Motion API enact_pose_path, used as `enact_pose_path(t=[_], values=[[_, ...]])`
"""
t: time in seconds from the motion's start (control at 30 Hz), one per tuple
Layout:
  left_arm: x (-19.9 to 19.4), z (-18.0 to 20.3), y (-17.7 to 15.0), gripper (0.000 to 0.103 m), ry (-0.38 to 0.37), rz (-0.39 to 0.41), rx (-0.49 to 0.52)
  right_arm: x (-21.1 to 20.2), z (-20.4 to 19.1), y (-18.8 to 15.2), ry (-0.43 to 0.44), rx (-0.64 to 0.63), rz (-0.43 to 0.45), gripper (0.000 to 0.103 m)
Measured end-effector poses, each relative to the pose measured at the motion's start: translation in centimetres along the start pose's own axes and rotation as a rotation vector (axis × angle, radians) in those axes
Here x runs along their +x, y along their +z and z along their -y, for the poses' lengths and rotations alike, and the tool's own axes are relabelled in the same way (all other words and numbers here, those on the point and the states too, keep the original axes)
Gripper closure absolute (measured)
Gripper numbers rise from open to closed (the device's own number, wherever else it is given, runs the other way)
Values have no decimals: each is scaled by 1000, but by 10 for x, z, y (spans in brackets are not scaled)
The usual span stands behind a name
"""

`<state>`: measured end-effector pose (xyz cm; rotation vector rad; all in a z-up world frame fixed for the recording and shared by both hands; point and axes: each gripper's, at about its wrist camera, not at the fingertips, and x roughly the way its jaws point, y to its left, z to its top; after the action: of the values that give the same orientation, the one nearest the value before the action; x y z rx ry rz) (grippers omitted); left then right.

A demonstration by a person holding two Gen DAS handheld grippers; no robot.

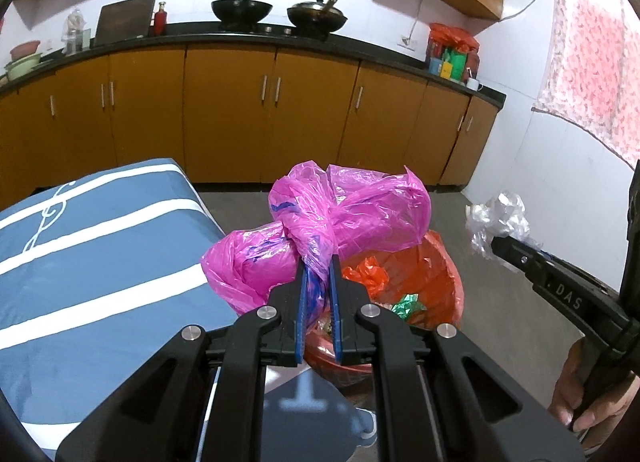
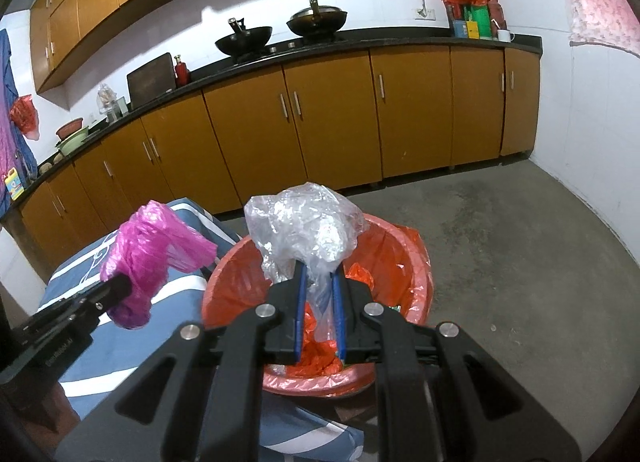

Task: Collect trash
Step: 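Carry the pink bag and clear bag over the red basket with both tools, then open both tools to drop the pink and clear bags into the basket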

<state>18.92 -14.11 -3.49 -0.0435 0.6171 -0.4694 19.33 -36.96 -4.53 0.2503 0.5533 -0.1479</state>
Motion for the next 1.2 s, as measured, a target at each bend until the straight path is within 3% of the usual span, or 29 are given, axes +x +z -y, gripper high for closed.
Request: enact_pose_path(t=[0.63,0.7,0.73,0.8,0.83,0.87,1.07,1.2], values=[[42,6,7,93,-31,-37,-4,21,9,5,-2,32,2,90],[50,6,8,91,-37,-54,-12,25,10,8,13,44,10,86],[53,5,8,90,-36,-62,-20,28,10,10,17,46,13,84],[59,0,8,77,-46,-85,-41,33,10,11,18,50,4,76],[59,-3,7,61,-40,-87,-49,35,11,11,25,56,-4,73],[57,-7,6,55,-35,-77,-56,35,12,10,26,62,-9,69],[47,-25,3,52,-20,-72,-112,23,17,2,27,84,-13,59],[20,-39,3,42,24,-19,-119,0,13,-2,13,62,18,41]])
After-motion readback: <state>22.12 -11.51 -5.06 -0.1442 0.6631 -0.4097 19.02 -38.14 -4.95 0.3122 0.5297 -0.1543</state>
